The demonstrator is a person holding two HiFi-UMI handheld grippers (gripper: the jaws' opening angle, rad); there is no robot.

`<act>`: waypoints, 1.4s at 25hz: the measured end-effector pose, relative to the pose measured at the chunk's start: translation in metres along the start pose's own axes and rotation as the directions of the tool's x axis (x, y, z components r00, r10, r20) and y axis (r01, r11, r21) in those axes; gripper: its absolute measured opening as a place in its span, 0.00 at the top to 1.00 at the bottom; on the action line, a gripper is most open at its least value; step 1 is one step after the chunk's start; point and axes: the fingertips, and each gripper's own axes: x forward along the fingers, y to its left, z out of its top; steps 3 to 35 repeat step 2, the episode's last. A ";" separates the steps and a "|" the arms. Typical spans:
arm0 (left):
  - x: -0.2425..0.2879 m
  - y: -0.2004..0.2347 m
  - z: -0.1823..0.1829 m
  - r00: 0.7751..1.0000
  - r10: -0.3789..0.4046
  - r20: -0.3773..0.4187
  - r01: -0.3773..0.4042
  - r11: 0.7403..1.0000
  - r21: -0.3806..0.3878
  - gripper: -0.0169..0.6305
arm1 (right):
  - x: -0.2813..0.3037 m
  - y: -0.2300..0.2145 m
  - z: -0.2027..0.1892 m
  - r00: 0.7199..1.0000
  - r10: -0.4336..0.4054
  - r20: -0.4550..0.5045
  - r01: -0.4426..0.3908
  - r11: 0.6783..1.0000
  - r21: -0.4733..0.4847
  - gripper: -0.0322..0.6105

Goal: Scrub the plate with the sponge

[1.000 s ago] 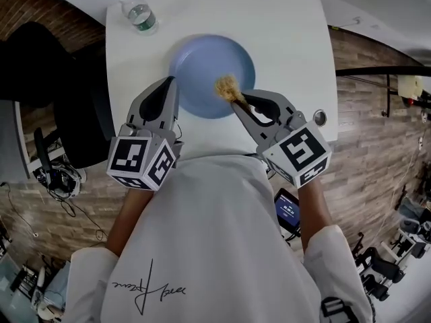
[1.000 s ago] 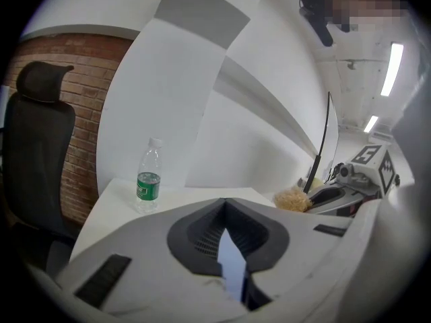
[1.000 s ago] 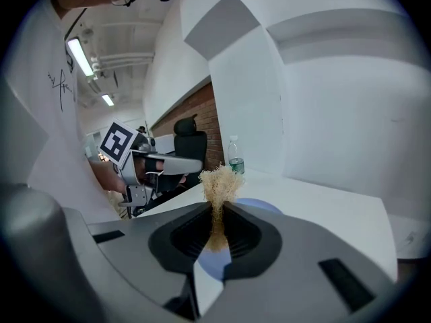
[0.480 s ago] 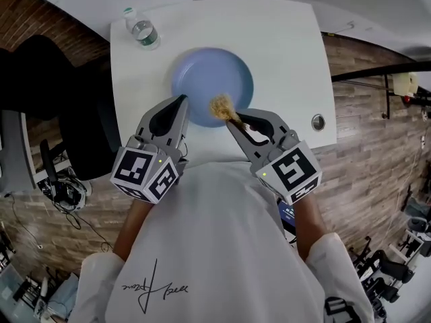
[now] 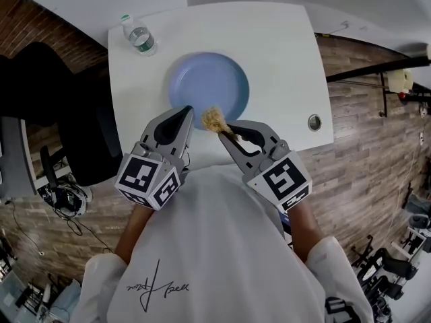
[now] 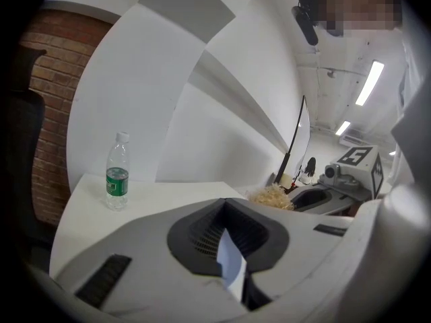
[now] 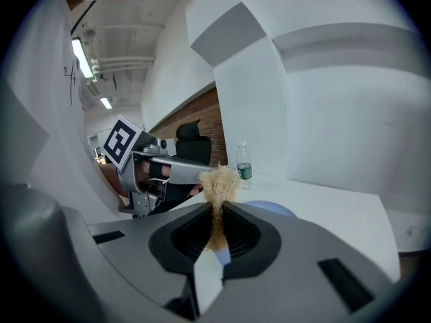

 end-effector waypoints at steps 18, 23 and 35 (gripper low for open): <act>-0.001 0.002 -0.001 1.000 0.006 -0.003 -0.006 1.000 -0.004 0.99 | 0.000 -0.001 0.000 1.000 0.000 0.000 0.000 1.000 0.005 0.89; -0.001 0.002 -0.001 1.000 0.006 -0.003 -0.006 1.000 -0.004 0.99 | 0.000 -0.001 0.000 1.000 0.000 0.000 0.000 1.000 0.005 0.89; -0.001 0.002 -0.001 1.000 0.006 -0.003 -0.006 1.000 -0.004 0.99 | 0.000 -0.001 0.000 1.000 0.000 0.000 0.000 1.000 0.005 0.89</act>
